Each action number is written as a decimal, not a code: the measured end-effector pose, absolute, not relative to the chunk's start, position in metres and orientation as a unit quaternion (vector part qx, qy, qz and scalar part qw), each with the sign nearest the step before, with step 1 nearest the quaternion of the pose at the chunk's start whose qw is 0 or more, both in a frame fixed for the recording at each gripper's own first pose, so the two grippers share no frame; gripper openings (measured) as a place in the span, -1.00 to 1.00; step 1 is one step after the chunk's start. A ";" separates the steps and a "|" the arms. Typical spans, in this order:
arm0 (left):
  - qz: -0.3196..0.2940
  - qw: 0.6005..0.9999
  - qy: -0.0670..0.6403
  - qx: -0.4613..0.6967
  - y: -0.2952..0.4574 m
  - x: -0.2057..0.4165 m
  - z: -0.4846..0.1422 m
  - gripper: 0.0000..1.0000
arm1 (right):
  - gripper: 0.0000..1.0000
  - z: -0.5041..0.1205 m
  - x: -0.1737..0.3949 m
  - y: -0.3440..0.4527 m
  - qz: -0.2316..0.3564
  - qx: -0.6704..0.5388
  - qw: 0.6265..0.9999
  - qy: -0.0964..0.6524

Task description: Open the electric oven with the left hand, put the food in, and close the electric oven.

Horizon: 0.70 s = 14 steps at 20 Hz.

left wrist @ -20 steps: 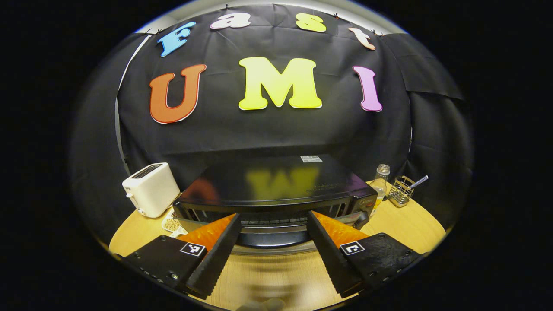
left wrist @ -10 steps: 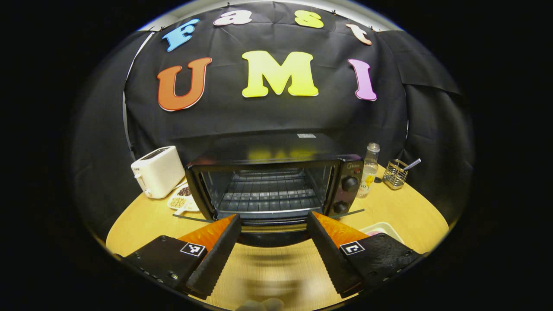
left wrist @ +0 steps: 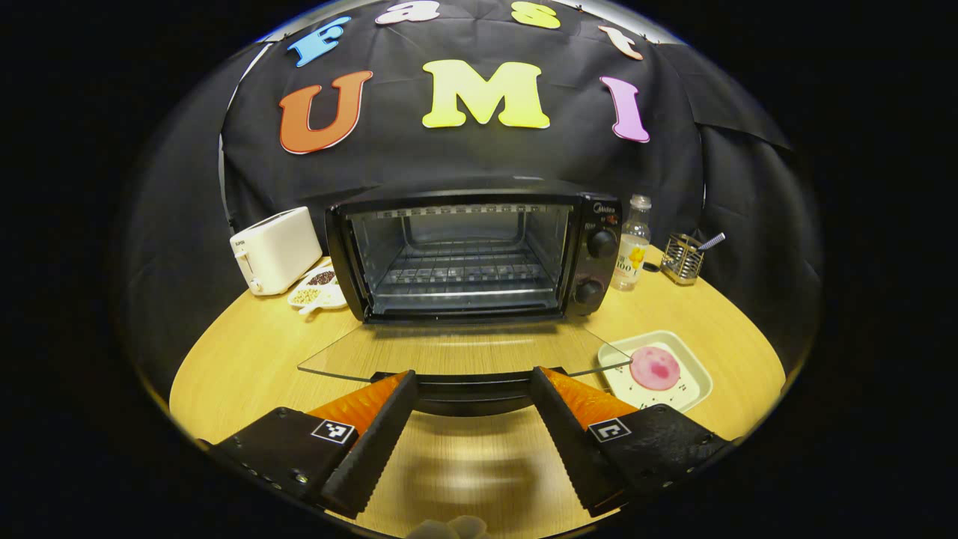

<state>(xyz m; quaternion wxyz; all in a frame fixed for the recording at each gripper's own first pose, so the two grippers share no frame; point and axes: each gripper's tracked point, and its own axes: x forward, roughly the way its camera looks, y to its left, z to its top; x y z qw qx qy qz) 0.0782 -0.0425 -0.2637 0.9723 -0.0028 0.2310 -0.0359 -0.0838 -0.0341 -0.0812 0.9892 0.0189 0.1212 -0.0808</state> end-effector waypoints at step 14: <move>-0.036 0.954 0.298 -0.013 -0.047 0.070 -0.314 0.91 | 1.00 -0.112 -0.084 -0.037 -0.077 0.027 0.985 0.154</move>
